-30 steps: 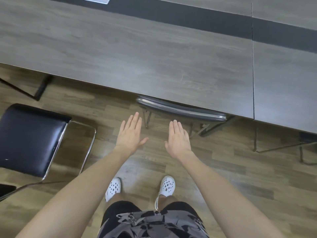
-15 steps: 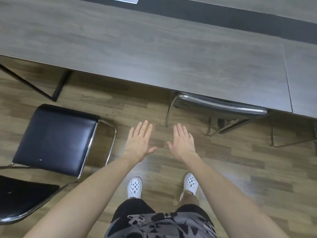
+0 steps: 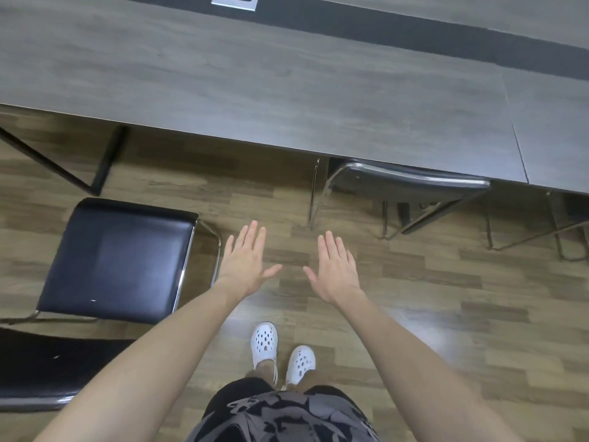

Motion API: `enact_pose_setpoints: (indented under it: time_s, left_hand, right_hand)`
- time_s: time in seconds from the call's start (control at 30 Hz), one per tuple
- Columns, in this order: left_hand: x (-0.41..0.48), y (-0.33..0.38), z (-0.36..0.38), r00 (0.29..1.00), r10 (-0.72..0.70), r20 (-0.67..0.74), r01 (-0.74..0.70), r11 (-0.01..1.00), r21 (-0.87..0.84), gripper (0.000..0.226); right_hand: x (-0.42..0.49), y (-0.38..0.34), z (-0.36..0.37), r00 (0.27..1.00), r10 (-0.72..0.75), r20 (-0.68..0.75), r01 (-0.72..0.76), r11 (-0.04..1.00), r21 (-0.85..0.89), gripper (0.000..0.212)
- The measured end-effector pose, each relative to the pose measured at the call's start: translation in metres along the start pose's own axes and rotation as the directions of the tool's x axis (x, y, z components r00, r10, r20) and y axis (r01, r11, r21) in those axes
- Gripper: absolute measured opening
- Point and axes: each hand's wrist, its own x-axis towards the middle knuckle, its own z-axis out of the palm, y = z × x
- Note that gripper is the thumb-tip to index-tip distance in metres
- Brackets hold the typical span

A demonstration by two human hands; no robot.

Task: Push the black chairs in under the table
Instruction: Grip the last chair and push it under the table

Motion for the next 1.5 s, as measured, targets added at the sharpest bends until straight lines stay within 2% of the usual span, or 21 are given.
enact_pose_setpoints:
  time_s: [0.4, 0.83, 1.1, 1.33, 1.5]
  left_hand:
    - [-0.063, -0.001, 0.023, 0.997, -0.081, -0.004, 0.081, 0.997, -0.001, 0.089]
    - [-0.096, -0.03, 0.055, 0.996, -0.092, -0.009, 0.092, 0.996, 0.019, 0.088]
    - [-0.095, -0.092, 0.062, 0.999, -0.033, 0.008, 0.033, 0.999, 0.031, 0.087]
    - [-0.107, -0.169, 0.061, 0.998, -0.009, 0.069, 0.011, 0.999, -0.031, 0.09]
    - [-0.12, -0.23, 0.061, 0.997, 0.022, 0.077, -0.02, 1.0, -0.024, 0.088]
  right_hand:
    - [-0.049, -0.001, 0.031, 0.999, -0.044, -0.014, 0.044, 0.999, 0.024, 0.078]
    - [-0.074, -0.037, 0.061, 0.998, -0.057, 0.005, 0.056, 0.997, 0.05, 0.076]
    - [-0.067, -0.102, 0.084, 1.0, 0.004, -0.002, -0.004, 0.998, 0.07, 0.077]
    - [-0.075, -0.186, 0.11, 0.997, 0.041, 0.073, -0.045, 0.998, 0.05, 0.072]
    - [-0.081, -0.249, 0.124, 0.996, 0.046, 0.071, -0.049, 0.998, 0.034, 0.07]
